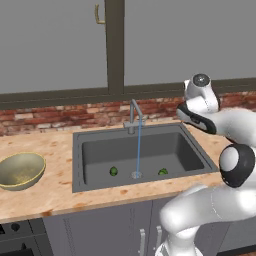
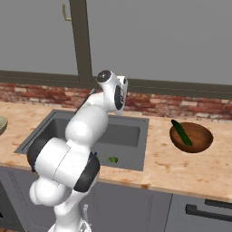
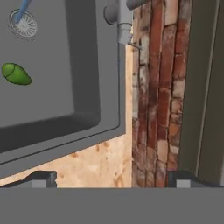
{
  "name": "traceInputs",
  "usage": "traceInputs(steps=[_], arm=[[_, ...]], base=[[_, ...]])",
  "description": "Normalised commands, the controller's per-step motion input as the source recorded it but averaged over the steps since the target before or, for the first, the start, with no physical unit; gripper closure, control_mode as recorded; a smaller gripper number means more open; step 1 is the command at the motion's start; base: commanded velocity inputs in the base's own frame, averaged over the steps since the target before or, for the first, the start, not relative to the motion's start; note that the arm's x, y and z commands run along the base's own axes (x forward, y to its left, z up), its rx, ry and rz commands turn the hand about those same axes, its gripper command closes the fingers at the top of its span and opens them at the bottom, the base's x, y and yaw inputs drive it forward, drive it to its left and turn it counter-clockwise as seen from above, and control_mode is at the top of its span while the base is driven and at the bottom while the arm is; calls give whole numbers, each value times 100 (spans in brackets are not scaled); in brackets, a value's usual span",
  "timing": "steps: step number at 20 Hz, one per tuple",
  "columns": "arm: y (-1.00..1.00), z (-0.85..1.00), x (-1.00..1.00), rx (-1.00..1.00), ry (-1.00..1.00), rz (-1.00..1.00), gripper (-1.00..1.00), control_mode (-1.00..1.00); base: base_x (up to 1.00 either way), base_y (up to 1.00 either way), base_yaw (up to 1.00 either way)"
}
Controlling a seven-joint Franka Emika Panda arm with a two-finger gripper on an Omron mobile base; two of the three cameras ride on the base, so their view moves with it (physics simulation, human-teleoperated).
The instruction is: Pick the avocados from the sink and place them in one bowl. Place the cucumber in the other bowl. Then turn off the sink faucet.
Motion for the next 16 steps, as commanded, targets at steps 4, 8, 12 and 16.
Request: traceInputs(steps=[4,8,12,16], arm=[[0,54,-31,5,28,-16,-100,-100],[0,39,-38,3,18,-31,-100,-100],[0,29,-53,3,20,-19,-100,-100],[0,5,-71,3,6,-36,-100,-100]], base=[[0,0,0],[0,0,0],[0,0,0],[0,0,0]])
